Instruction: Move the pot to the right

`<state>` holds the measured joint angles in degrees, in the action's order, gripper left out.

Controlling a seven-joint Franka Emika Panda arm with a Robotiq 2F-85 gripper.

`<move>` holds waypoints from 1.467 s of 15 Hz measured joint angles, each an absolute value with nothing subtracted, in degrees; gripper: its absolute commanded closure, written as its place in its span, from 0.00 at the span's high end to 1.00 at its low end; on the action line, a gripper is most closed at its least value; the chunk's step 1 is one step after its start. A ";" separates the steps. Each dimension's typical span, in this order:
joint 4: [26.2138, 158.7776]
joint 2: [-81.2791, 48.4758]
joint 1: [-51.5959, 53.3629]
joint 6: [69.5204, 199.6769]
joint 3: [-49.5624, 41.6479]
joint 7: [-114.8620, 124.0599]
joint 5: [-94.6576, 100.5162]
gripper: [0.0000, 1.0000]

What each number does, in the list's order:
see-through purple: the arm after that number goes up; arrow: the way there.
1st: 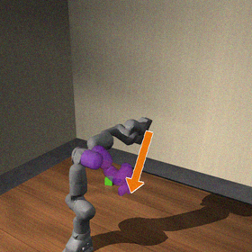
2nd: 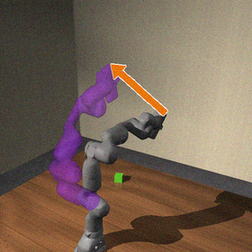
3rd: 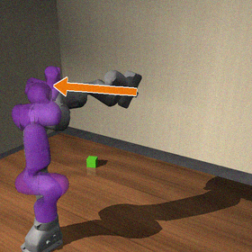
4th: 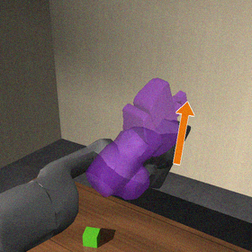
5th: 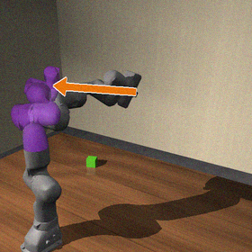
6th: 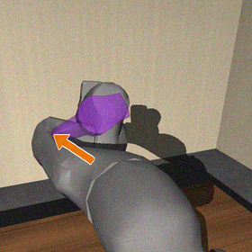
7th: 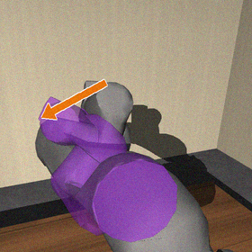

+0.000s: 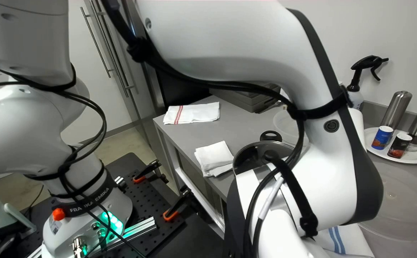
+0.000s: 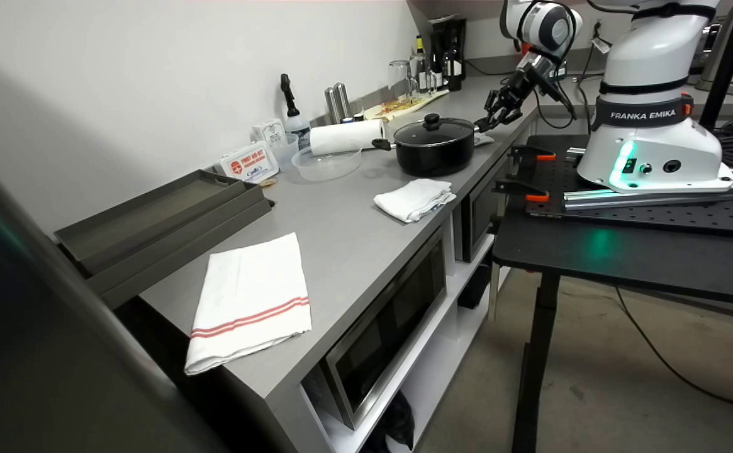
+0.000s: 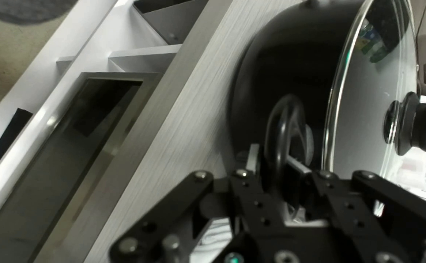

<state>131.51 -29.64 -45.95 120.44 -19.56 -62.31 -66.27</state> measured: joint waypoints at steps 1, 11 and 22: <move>131.52 -29.57 -45.91 120.44 -19.56 -62.33 -66.27 0.37; 131.54 -29.07 -45.38 121.67 -19.56 -62.37 -66.24 0.56; 132.74 -24.26 -43.71 123.74 -20.27 -62.36 -66.24 1.00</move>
